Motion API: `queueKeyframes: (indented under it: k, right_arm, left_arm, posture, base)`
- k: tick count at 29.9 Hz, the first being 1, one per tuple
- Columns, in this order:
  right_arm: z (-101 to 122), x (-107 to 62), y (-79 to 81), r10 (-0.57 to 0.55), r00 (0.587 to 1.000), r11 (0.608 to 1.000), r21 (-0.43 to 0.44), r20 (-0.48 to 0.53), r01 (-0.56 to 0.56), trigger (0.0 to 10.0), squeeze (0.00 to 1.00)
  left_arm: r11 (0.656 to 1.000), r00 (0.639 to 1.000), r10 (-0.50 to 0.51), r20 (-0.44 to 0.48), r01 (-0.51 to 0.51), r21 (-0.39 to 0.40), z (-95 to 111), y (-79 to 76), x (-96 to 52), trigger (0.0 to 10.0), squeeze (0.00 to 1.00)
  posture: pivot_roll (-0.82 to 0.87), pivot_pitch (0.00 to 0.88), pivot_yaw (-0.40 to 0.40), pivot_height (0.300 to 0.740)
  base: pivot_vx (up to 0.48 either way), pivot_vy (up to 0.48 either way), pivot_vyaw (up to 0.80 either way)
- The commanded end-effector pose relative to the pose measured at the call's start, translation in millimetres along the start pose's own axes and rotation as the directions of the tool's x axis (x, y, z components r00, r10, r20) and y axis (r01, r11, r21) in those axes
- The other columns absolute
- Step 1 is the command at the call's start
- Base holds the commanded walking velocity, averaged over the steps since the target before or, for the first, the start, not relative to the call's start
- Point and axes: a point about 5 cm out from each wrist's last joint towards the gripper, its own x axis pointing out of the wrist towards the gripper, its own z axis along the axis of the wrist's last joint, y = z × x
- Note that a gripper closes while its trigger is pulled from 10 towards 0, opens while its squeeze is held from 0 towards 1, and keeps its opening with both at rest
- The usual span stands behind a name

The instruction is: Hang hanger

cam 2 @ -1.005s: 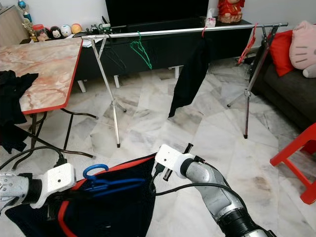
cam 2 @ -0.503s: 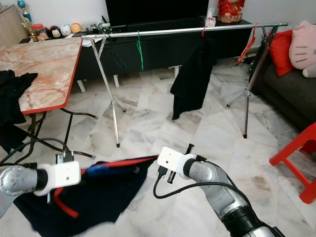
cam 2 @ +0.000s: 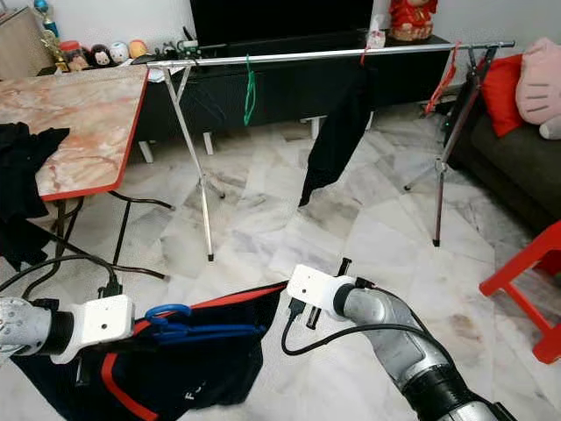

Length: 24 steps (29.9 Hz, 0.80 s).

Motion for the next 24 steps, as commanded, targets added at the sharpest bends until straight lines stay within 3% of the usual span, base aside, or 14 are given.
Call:
queueKeyframes:
  k: [1, 7, 9, 10, 11, 17, 21, 22, 24]
  right_arm:
    - [-41.0, -16.6, -18.1, -0.067, 0.98, 0.998, 0.001, -0.186, 0.069, 0.0, 0.0]
    - [-52.2, -19.2, -19.8, -0.075, 0.97, 0.997, -0.043, -0.231, 0.066, 0.0, 0.0]
    - [-55.1, -18.7, -20.6, -0.089, 0.969, 0.995, 0.016, -0.229, 0.096, 0.0, 0.0]
    - [-54.2, -17.5, -21.1, -0.093, 0.972, 0.993, 0.047, -0.216, 0.105, 1.8, 0.0]
    - [-52.7, -16.9, -21.3, -0.092, 0.974, 0.993, 0.057, -0.208, 0.106, 9.9, 0.0]
    - [-44.2, -13.7, -25.9, -0.105, 0.981, 0.987, 0.104, -0.163, 0.123, 10.0, 0.0]
    - [-25.6, -12.6, -32.7, -0.127, 0.991, 0.977, 0.165, -0.044, 0.132, 10.0, 0.0]
    - [-14.2, -12.2, -39.0, -0.157, 0.987, 0.967, 0.208, 0.028, 0.148, 10.0, 0.0]
    - [-6.3, -12.1, -41.2, -0.158, 0.984, 0.962, 0.237, 0.083, 0.135, 10.0, 0.0]
  left_arm:
    - [0.999, 0.995, -0.004, -0.103, -0.001, -0.046, -16.4, 2.2, -19.7, 10.0, 0.0]
    - [0.998, 0.995, -0.051, -0.087, 0.048, -0.038, -11.9, -1.1, -18.7, 10.0, 0.0]
    - [0.997, 0.996, -0.075, -0.045, 0.074, -0.029, -3.6, -5.4, -5.0, 10.0, 0.0]
    - [0.997, 0.997, -0.073, -0.021, 0.072, -0.02, 1.1, -6.1, 4.2, 10.0, 0.0]
    - [0.998, 0.998, -0.068, -0.018, 0.068, -0.019, 1.6, -5.6, 6.1, 10.0, 0.0]
    - [0.996, 0.994, -0.049, 0.096, 0.056, -0.067, 13.3, -6.8, 17.1, 10.0, 0.0]
    - [0.994, 0.987, 0.075, 0.141, -0.063, -0.091, 16.6, 1.9, 26.4, 10.0, 0.0]
    - [0.984, 0.974, 0.157, 0.162, -0.142, -0.104, 19.7, 8.2, 35.1, 10.0, 0.0]
    - [0.978, 0.968, 0.183, 0.172, -0.16, -0.136, 22.1, 9.5, 41.3, 10.0, 0.0]
  posture:
    - [-0.14, 0.0, 0.038, 0.74]
    - [-0.13, 0.0, 0.038, 0.74]
    - [-0.14, 0.0, 0.041, 0.74]
    - [-0.14, 0.0, 0.042, 0.74]
    - [-0.14, 0.0, 0.044, 0.74]
    - [-0.15, 0.0, 0.047, 0.74]
    - [-0.15, 0.0, 0.05, 0.74]
    - [-0.14, 0.0, 0.049, 0.74]
    - [-0.14, 0.0, 0.054, 0.74]
  base:
    - [0.0, 0.0, 0.0]
    - [0.0, 0.0, 0.0]
    - [0.0, 0.0, 0.0]
    - [0.0, 0.0, 0.0]
    - [0.0, 0.0, 0.0]
    - [0.0, 0.0, 0.0]
    - [0.0, 0.0, 0.0]
    - [0.0, 0.0, 0.0]
    - [0.0, 0.0, 0.0]
